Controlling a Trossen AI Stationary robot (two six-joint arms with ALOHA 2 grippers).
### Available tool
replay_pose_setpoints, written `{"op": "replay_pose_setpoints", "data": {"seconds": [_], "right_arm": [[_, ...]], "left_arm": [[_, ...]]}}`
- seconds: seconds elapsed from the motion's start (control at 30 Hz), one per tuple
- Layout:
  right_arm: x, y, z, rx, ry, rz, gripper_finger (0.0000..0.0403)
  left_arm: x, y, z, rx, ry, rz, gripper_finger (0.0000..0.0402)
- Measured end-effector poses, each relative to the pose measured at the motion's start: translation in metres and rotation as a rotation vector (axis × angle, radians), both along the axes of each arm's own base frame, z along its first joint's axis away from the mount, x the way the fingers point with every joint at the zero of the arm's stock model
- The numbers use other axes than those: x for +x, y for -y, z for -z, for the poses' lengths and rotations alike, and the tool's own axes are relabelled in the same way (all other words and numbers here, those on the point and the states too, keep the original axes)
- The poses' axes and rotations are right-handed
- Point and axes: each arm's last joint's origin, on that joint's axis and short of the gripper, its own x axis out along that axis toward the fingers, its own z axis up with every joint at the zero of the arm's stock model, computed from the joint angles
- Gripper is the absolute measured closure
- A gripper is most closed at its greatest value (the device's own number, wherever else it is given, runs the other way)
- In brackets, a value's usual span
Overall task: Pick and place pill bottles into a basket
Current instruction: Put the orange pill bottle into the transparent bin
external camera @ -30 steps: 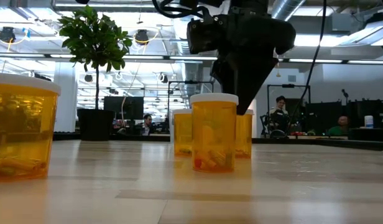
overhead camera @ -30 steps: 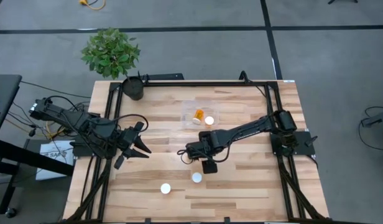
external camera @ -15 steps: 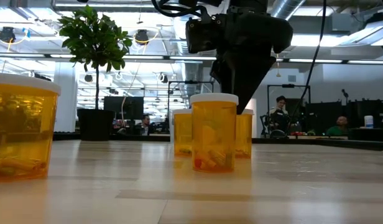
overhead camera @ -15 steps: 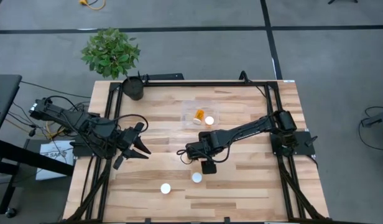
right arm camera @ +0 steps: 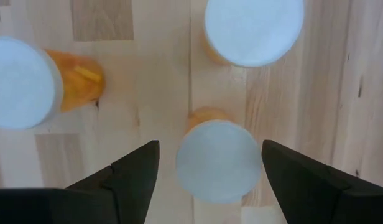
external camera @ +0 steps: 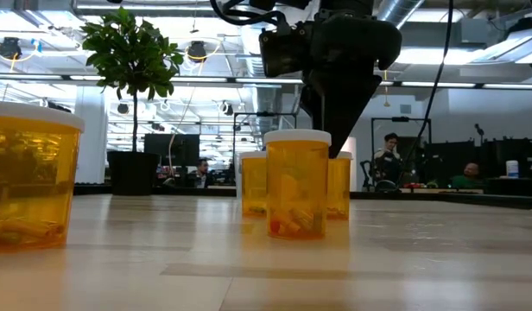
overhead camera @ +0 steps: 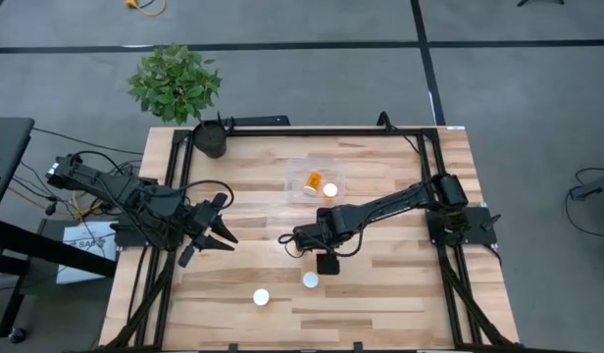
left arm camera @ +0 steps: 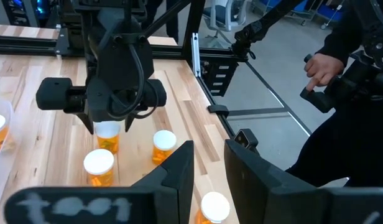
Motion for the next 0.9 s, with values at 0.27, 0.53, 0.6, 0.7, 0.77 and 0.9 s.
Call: {"op": "replay_pose_setpoints", "data": {"seconds": [0.27, 0.53, 0.6, 0.7, 0.77, 0.9], "right_arm": [[-0.002, 0.003, 0.004, -0.005, -0.023, 0.035, 0.0125], [-0.008, 0.004, 0.017, 0.002, -0.059, 0.040, 0.0125], [-0.007, 0.004, 0.017, 0.006, -0.047, 0.040, 0.0125], [-0.007, 0.004, 0.017, 0.008, -0.038, 0.039, 0.0125], [-0.006, 0.004, 0.017, 0.007, -0.037, 0.033, 0.0125], [-0.006, 0.004, 0.017, 0.009, -0.032, 0.034, 0.0125]], "left_arm": [[0.000, 0.000, 0.000, 0.004, 0.002, 0.002, 0.0324], [0.000, 0.000, 0.000, 0.005, 0.002, 0.003, 0.0324], [0.000, 0.000, 0.000, 0.005, 0.002, 0.003, 0.0324], [0.000, 0.000, 0.000, 0.005, 0.002, 0.003, 0.0324], [0.000, 0.000, 0.000, 0.005, 0.002, 0.003, 0.0324], [0.000, 0.000, 0.000, 0.005, 0.002, 0.003, 0.0324]]}}
